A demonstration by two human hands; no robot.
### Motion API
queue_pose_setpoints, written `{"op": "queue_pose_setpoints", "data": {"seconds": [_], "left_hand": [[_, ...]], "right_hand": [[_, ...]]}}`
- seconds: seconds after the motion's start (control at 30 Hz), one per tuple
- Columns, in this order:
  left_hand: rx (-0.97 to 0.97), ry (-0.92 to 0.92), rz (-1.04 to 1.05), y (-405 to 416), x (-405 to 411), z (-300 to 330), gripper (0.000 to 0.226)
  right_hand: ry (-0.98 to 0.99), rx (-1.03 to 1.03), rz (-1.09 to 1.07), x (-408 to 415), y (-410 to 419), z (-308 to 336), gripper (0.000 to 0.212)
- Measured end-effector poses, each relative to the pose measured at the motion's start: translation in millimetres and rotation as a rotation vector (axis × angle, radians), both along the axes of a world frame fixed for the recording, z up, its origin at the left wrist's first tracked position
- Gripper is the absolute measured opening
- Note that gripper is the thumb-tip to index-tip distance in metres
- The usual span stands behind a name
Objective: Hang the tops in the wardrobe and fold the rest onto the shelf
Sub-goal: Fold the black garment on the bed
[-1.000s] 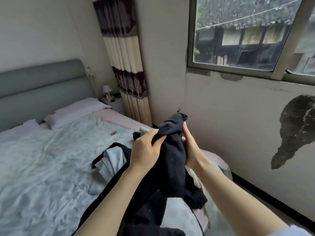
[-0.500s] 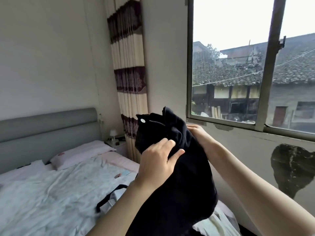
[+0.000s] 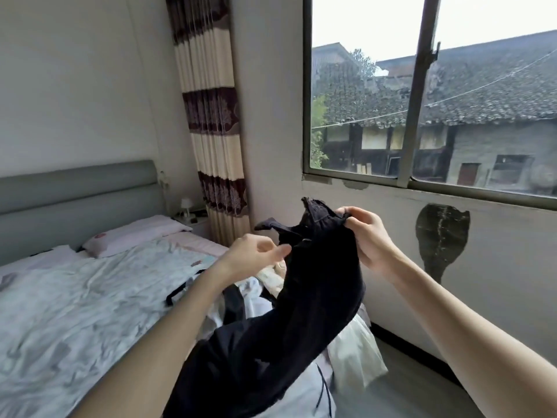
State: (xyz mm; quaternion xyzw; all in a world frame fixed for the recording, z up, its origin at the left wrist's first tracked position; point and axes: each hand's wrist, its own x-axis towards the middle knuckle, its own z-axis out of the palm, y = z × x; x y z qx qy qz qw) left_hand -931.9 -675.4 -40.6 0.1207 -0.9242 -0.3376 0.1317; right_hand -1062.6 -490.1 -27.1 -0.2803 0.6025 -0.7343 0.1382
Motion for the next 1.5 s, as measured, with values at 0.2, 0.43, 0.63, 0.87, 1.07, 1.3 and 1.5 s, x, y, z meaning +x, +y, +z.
{"op": "queue_pose_setpoints", "data": {"seconds": [0.2,0.43,0.63,0.87,1.07,1.3,1.5], "left_hand": [[0.103,-0.037,-0.033,74,38,-26,0.092],[0.128,0.004,-0.33,157,25,-20,0.102],[0.488,-0.079,-0.598,212,2,-6,0.112],[0.566,-0.179,-0.555,262,-13,-7,0.078],[0.389,-0.203,-0.561,308,-7,10,0.026],[0.678,-0.256,-0.493,398,9,25,0.025],[0.892,-0.256,-0.446,429,19,20,0.02]], "right_hand": [[0.035,-0.121,0.078,61,137,-16,0.035],[0.051,-0.225,0.038,106,245,22,0.011],[0.068,-0.198,-0.046,131,301,37,0.014],[0.051,-0.107,-0.141,153,335,33,0.017],[0.164,0.369,-0.591,140,381,14,0.044],[-0.035,0.535,-0.623,172,389,-69,0.022],[-0.156,0.315,-0.598,205,395,-85,0.061]]}}
